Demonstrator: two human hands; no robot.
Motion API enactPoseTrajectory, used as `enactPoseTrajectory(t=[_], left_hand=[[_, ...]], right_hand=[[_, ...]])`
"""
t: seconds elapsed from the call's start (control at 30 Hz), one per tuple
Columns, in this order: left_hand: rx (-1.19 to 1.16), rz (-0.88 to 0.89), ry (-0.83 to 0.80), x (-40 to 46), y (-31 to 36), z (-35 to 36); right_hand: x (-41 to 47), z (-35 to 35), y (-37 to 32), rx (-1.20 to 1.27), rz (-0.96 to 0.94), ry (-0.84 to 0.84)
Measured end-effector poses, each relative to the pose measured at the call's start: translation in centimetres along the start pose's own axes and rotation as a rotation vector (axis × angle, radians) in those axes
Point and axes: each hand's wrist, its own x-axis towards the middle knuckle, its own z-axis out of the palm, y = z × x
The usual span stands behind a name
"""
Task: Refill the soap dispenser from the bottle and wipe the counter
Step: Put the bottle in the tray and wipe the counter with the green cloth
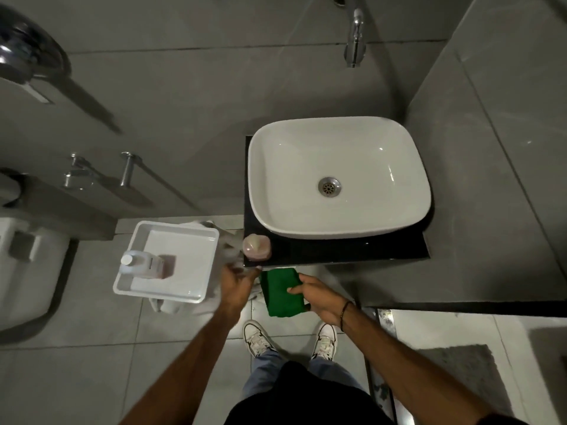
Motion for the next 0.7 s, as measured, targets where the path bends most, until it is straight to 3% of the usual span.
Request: enactPoseTrajectory(t=[0.07,0.13,0.17,0.3,0.43,0.5,0.6,0.7], left_hand=[[-0.199,-0.194,-0.19,-1.2,-2.0,-0.5],[-0.242,-0.228,-0.315,-1.8,-3.4,-1.0],[-0.247,-0.217,-0.303,-1.9,-4.0,-1.1],[-0.3,-0.2,-0.159,-1.9,-5.1,-1.6],[-0.195,-0.139,0.049,-0.3,-4.2,-4.5],[-0.127,-0.112,0.112,1.1,-3.6,-6.5],[-0.126,-0.12,0.193,4.4,-3.1,-9.2],[-0.087,-0.121,0.255,8.5,-3.0,-11.3]], right_hand=[[0.0,0.4,-0.6,0.059,0.028,-0.084],[-0.1,0.9,-1.1,0.061,0.047,-0.145],[0.0,1.2,-1.3,0.027,0.055,-0.155],[1.1,2.0,-1.2,-0.262,-0.023,0.006],[2.5,1.4,-1.4,-0.923,-0.402,0.447],[3.1,1.0,-1.3,-1.19,-0.434,0.473],[4.4,0.5,-0.1,-1.497,-0.333,0.436],[5.2,0.3,1.0,-1.637,-0.263,0.414]])
